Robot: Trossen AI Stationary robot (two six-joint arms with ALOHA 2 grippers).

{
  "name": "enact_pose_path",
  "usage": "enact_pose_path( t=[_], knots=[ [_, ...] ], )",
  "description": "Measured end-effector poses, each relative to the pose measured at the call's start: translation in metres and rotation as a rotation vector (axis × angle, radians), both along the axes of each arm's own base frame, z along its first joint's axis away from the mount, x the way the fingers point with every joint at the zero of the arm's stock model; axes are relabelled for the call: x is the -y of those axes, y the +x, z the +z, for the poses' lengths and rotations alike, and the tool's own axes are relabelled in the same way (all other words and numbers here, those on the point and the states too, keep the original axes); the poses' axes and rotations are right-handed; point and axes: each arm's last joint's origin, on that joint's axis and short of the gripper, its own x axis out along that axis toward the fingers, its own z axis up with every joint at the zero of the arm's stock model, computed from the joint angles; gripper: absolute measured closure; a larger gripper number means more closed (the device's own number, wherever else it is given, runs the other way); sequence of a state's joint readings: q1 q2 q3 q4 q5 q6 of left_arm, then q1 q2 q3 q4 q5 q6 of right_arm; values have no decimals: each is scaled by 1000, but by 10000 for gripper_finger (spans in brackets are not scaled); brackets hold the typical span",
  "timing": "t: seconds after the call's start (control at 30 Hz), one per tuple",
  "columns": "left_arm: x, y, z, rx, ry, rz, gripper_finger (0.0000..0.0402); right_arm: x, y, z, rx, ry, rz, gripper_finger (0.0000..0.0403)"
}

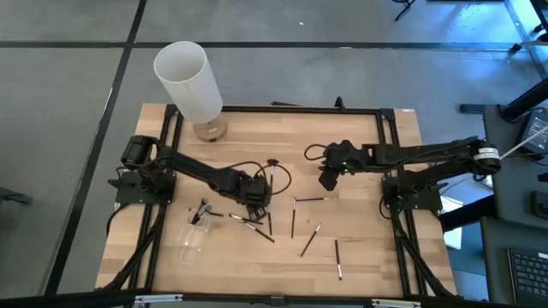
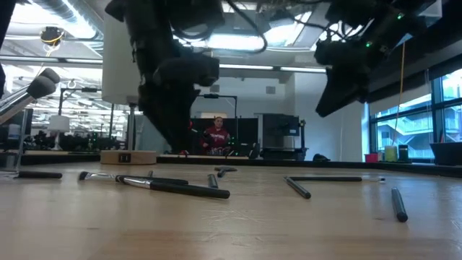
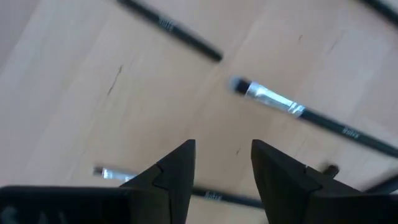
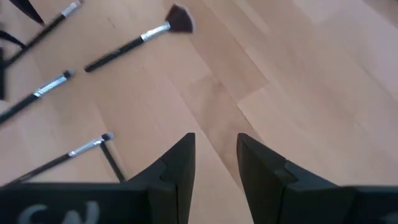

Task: Put items in baskets/containers
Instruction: Put the black eyeshadow brush into the transparent organizer

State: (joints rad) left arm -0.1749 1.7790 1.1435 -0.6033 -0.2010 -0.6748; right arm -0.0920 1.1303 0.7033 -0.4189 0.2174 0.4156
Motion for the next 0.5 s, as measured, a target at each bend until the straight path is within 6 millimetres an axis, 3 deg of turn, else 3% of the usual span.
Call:
enact_pose_path(
  t=[0.1,0.27,0.5],
  knots=[
    [1,5,2,77,10,62,249,-3,-5,7,34,7,1,285],
    [-6,18,5,261,-147,413,249,-8,-9,12,62,15,12,285],
    [7,30,-11,275,-351,533,249,-9,-11,10,34,28,3,285]
  ],
)
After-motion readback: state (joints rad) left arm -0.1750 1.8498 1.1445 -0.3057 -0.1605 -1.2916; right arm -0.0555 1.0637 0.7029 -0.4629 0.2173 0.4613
